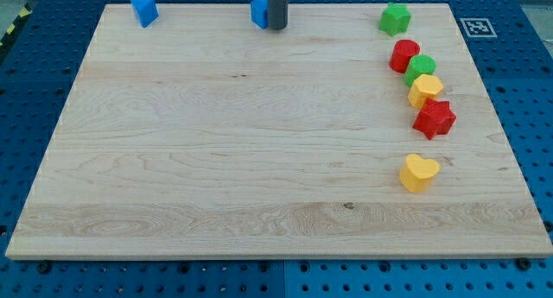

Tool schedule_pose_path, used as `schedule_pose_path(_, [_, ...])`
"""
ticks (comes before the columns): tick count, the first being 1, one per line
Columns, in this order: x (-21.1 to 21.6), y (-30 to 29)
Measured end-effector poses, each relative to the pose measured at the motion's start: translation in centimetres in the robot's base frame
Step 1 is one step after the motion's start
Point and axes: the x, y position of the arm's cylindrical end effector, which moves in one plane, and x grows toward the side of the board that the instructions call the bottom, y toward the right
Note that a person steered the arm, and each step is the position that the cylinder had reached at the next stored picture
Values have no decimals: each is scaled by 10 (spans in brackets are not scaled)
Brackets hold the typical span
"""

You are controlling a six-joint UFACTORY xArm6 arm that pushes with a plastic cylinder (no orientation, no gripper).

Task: Point your arm to the green star

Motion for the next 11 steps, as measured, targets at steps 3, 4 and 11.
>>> schedule_pose_path(3, [76, 99])
schedule_pose_path(4, [73, 99])
schedule_pose_path(11, [-2, 259])
